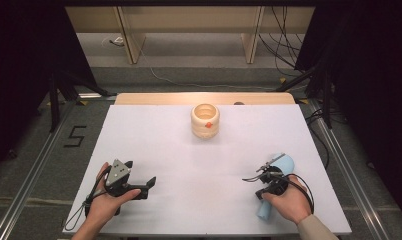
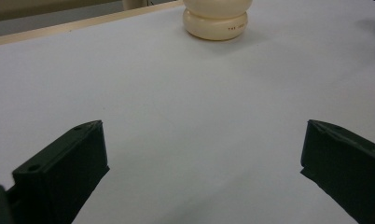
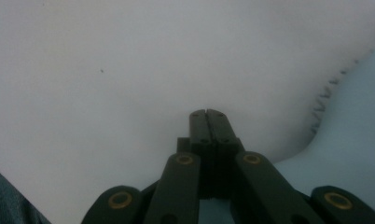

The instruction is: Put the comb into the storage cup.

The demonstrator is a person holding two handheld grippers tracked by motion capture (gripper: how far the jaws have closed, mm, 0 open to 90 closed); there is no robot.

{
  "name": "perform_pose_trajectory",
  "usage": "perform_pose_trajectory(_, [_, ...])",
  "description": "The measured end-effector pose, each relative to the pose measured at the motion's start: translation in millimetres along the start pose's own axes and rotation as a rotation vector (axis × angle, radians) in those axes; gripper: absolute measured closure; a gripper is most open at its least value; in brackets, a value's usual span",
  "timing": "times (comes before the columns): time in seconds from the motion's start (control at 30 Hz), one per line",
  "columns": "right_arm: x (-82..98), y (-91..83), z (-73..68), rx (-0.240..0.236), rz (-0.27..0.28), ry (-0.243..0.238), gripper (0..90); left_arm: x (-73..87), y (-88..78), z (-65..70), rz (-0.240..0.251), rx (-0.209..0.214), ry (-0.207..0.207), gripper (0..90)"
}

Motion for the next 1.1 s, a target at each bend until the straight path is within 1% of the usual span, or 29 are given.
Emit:
perform_pose_trajectory(0.13, [9.2,-2.6,3.1,0.017,-0.015,0.03,90.0,0.6,0.4,-0.2,-0.004,0.001,-0.001,0.0])
perform_pose_trajectory(0.43, [25.1,-7.2,12.9,0.018,-0.038,0.088,90.0,0.5,0.1,-0.7,0.0,0.001,-0.002,0.0])
perform_pose_trajectory(0.47, [27.2,-7.7,15.3,0.026,-0.037,0.089,90.0,0.5,0.0,-0.7,0.0,0.001,-0.001,0.0])
perform_pose_trajectory(0.5, [29.2,-8.4,16.7,0.025,-0.038,0.103,90.0,0.5,0.2,-0.5,-0.001,0.003,-0.003,0.0])
perform_pose_trajectory(0.63, [38.1,-10.5,24.1,0.026,-0.031,0.117,90.0,0.7,0.5,-0.2,-0.003,0.003,0.0,0.0])
perform_pose_trajectory(0.7, [41.9,-11.7,26.5,0.027,-0.031,0.141,90.0,0.6,0.5,-0.2,-0.002,0.002,-0.001,0.0])
perform_pose_trajectory(0.73, [43.9,-12.0,28.7,0.027,-0.028,0.139,90.0,0.6,0.6,-0.2,-0.002,0.004,-0.002,0.0])
perform_pose_trajectory(0.77, [45.5,-12.6,29.9,0.027,-0.028,0.15,90.0,0.8,0.7,-0.1,-0.003,0.004,0.0,0.0])
perform_pose_trajectory(0.87, [49.8,-13.9,35.5,0.03,-0.022,0.156,90.0,0.7,0.6,0.1,-0.003,0.004,0.002,0.0])
perform_pose_trajectory(0.9, [50.9,-14.6,36.1,0.023,-0.025,0.169,90.0,0.6,0.4,0.1,-0.002,0.004,0.002,0.0])
perform_pose_trajectory(0.93, [52.0,-14.5,38.0,0.026,-0.019,0.165,90.0,0.5,0.4,0.0,-0.001,0.003,0.002,0.0])
perform_pose_trajectory(1.1, [54.9,-16.2,42.2,0.034,-0.026,0.181,90.0,0.5,0.5,0.1,-0.003,0.003,0.004,0.0])
Point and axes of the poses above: each handheld gripper's, and its own axes: y roughly forward along the jaws, x roughly out of its underside, z roughly to its right, the point moved 4 cm from there along y, roughly forward along the jaws, and after that the axes turned 11 degrees about -z, right-handed, at the moved point
